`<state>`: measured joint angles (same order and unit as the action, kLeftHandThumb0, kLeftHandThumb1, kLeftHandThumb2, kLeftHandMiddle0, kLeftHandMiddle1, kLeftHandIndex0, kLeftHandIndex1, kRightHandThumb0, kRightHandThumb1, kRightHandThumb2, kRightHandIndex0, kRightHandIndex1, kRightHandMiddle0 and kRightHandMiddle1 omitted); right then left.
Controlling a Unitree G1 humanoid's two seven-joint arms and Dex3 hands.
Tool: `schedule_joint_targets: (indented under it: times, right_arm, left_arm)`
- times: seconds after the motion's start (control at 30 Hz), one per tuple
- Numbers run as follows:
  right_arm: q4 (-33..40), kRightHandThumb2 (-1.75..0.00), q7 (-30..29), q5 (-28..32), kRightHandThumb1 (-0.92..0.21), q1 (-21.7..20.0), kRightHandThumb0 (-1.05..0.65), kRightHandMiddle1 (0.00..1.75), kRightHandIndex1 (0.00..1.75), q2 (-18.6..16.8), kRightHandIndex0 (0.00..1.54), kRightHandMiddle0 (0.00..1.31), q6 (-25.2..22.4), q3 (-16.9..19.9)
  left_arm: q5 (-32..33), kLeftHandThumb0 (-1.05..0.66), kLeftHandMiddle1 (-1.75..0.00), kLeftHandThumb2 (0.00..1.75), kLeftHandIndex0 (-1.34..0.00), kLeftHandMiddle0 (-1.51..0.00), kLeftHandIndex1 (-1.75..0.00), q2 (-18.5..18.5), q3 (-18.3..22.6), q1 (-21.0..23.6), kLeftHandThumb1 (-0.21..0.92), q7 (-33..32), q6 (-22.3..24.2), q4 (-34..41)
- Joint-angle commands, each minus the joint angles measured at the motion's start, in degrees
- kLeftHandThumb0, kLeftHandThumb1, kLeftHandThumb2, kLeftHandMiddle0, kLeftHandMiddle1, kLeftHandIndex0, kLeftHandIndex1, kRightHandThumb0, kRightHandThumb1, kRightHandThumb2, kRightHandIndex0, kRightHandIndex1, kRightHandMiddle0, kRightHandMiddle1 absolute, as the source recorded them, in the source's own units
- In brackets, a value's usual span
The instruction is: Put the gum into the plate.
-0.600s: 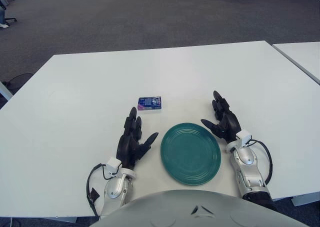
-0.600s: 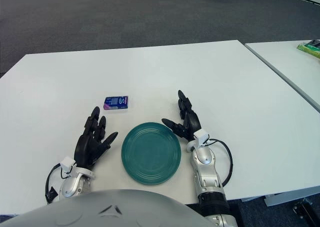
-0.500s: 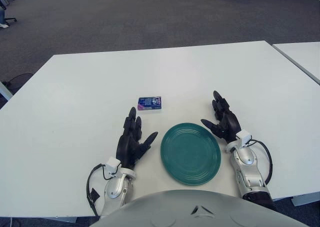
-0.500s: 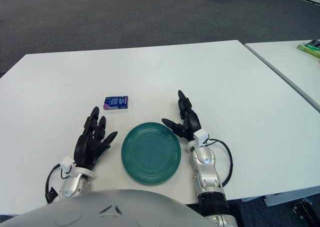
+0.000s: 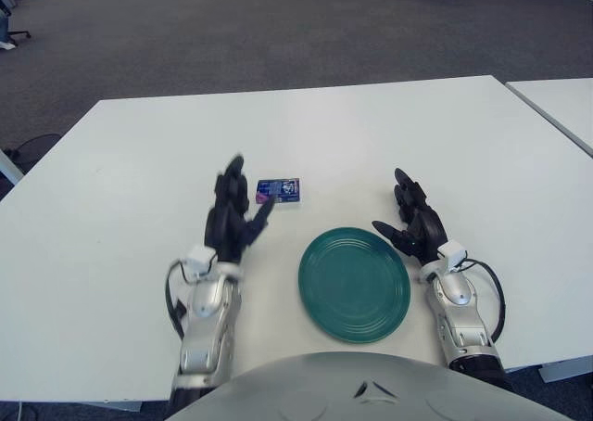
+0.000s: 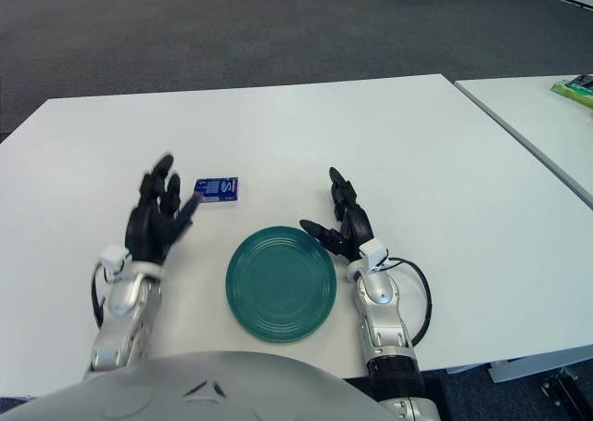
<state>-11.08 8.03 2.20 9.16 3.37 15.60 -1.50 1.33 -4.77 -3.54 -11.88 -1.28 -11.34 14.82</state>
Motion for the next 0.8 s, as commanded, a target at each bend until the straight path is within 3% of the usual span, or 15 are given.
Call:
schedule_joint_targets:
  times: [0.0, 0.07, 0.2, 0.43, 0.6, 0.77]
  right_arm:
    - [-5.0, -0.01, 0.72, 0.87, -0.77, 2.34, -0.7, 0.32, 0.04, -0.55, 0.16, 0.0, -5.98, -0.1]
    - [-5.44, -0.01, 0.71, 1.13, -0.78, 2.06, -0.7, 0.34, 0.05, -0.52, 0.2, 0.0, -6.28, 0.03]
    - [-6.4, -0.04, 0.5, 2.12, -0.82, 1.73, -0.66, 0.41, 0.08, -0.64, 0.3, 0.0, -6.92, 0.82]
    - [-7.57, -0.08, -0.46, 2.9, -0.88, 1.42, -0.59, 0.48, 0.1, -1.46, 0.4, 0.0, -6.34, 2.01]
    - [-8.07, -0.11, -0.79, 3.25, -0.91, 1.6, -0.54, 0.51, 0.12, -1.9, 0.45, 0.0, -5.66, 2.56]
    - [-8.86, -0.13, -0.76, 3.5, -0.9, 1.76, -0.51, 0.53, 0.13, -2.25, 0.48, 0.0, -4.87, 3.03]
  left_arm:
    - [-5.13, -0.78, -0.03, 0.24, -0.01, -0.26, -1.01, 2.16, 1.53, 5.54, 0.92, -2.2, -0.24, -1.33]
    - [-6.89, -0.8, -0.03, 0.26, -0.01, -0.27, -1.02, 3.95, 2.51, 8.75, 0.92, -2.29, -0.04, -3.15]
    - [-12.61, -0.91, -0.03, 0.3, 0.0, -0.28, -0.99, 11.72, 3.97, 18.03, 0.92, -0.76, -0.5, -11.66]
    - [-24.98, -1.03, -0.02, 0.45, 0.0, -0.28, -0.98, 22.16, -1.16, 24.65, 0.92, 1.49, -4.19, -19.48]
    - [-28.45, -1.05, -0.01, 0.44, 0.0, -0.26, -0.95, 24.26, -5.55, 28.16, 0.92, 6.02, -1.58, -20.58]
    - [-29.76, -1.05, 0.0, 0.41, 0.0, -0.24, -0.92, 25.74, -9.2, 32.77, 0.92, 10.92, -0.94, -26.41]
